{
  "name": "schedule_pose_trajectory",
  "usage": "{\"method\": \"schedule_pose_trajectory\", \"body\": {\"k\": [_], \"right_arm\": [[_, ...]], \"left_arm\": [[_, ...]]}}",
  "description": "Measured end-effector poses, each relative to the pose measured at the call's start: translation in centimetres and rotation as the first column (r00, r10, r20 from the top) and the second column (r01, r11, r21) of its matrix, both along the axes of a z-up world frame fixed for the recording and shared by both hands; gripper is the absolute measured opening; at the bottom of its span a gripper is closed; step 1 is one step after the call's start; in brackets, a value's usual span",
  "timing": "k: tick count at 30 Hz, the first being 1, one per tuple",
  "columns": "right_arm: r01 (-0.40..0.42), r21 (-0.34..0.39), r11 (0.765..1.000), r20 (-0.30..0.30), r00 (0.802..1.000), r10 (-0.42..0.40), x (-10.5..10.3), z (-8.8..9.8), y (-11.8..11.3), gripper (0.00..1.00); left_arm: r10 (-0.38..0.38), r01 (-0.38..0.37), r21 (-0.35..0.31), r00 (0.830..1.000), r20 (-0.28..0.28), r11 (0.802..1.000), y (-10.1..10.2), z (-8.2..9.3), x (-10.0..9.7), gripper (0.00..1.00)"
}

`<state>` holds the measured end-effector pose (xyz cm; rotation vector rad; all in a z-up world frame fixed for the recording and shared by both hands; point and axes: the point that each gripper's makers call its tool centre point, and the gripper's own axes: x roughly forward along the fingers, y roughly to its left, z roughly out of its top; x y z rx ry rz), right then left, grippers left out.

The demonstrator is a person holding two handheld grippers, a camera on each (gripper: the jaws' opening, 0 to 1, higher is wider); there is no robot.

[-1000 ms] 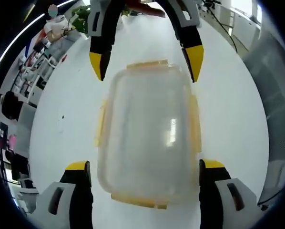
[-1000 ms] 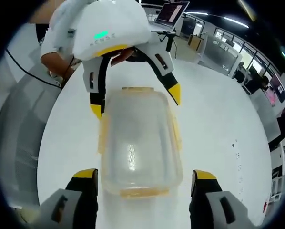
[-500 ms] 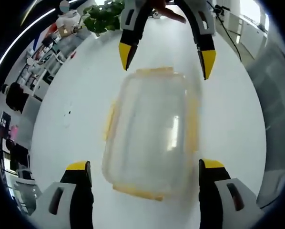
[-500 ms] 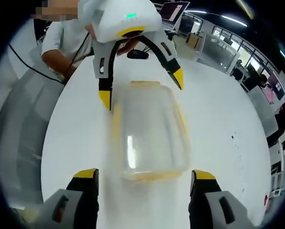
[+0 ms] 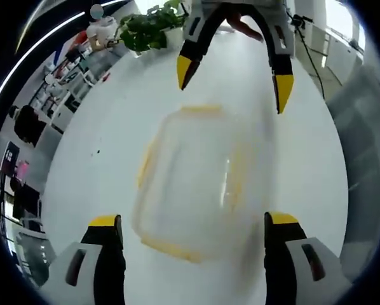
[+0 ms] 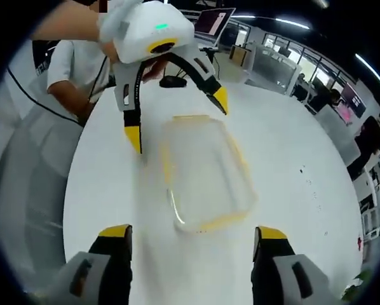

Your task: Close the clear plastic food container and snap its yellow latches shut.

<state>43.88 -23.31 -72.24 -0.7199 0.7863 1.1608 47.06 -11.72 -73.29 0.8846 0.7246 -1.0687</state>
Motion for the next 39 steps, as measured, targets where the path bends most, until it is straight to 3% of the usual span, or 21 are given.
{"method": "schedule_pose_trajectory", "body": {"k": [11, 21, 27, 30, 39], "right_arm": [[0.064, 0.043, 0.997, 0.031, 0.997, -0.065, -1.7, 1.0, 0.5, 0.76], [0.143, 0.109, 0.984, 0.055, 0.987, -0.15, -2.7, 2.4, 0.9, 0.77], [0.185, 0.148, 0.972, 0.066, 0.978, -0.196, -3.7, 3.0, 1.0, 0.77], [0.187, 0.15, 0.971, 0.08, 0.977, -0.2, -4.3, 3.0, 1.1, 0.76], [0.237, 0.192, 0.952, 0.071, 0.965, -0.254, -6.5, 2.7, 1.0, 0.75]], "left_arm": [[0.094, -0.095, -0.082, 0.996, -0.007, 0.992, 0.8, 0.9, -1.9, 0.92], [0.14, -0.136, -0.146, 0.99, 0.018, 0.98, 1.5, 1.5, -4.6, 0.93], [0.142, -0.137, -0.149, 0.99, 0.025, 0.979, 2.5, 1.4, -6.6, 0.92], [0.171, -0.168, -0.183, 0.985, 0.0, 0.969, 3.0, 1.5, -7.5, 0.92], [0.201, -0.193, -0.2, 0.979, 0.018, 0.96, 4.2, 1.4, -9.4, 0.93]]}}
